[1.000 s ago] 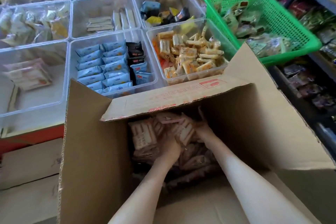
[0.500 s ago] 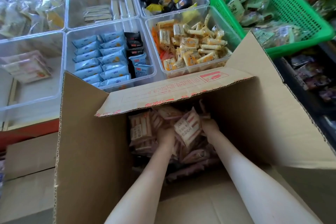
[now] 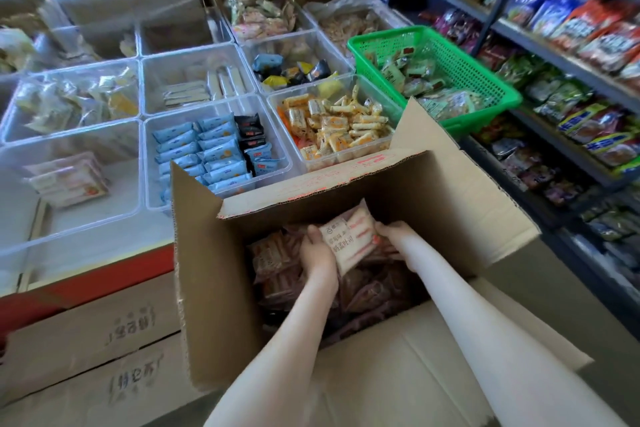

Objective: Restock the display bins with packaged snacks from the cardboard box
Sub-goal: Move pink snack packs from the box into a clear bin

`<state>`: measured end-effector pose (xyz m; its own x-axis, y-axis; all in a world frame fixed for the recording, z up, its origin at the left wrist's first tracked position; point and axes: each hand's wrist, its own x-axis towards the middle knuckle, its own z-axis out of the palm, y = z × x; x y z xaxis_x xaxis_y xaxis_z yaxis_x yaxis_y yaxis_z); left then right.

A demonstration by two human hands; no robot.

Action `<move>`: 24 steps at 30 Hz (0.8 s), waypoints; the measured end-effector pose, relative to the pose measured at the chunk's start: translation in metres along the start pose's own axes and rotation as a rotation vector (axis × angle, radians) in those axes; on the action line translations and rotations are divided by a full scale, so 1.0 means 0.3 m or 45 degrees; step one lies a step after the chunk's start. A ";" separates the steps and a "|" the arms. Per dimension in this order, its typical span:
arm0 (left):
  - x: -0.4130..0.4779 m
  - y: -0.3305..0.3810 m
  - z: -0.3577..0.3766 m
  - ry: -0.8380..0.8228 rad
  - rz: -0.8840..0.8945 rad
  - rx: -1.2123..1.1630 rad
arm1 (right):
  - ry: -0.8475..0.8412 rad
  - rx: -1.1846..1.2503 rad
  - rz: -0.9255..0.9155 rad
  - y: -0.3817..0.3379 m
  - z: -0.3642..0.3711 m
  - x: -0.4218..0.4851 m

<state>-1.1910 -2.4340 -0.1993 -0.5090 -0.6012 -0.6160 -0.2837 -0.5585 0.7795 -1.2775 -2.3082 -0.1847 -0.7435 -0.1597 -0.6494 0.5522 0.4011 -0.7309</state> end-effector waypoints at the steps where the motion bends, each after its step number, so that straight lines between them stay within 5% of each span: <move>1: -0.037 0.033 -0.004 0.000 0.045 0.009 | -0.053 0.001 -0.053 -0.015 -0.012 -0.043; 6: -0.294 0.239 -0.082 0.001 0.342 0.261 | -0.335 0.150 -0.387 -0.101 -0.052 -0.299; 15: -0.495 0.492 -0.437 -0.096 0.645 0.335 | -0.369 0.435 -0.755 -0.178 0.143 -0.664; 20: -0.471 0.576 -0.671 0.047 0.741 0.320 | -0.539 0.409 -0.866 -0.254 0.330 -0.784; 24: -0.431 0.630 -0.837 0.159 0.739 0.340 | -0.461 0.228 -0.934 -0.304 0.502 -0.794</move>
<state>-0.9748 -2.6051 -0.0009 -0.5466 -0.8333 -0.0822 -0.1913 0.0287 0.9811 -1.0939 -2.4426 0.0049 -0.7872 -0.6167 -0.0010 0.0497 -0.0619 -0.9968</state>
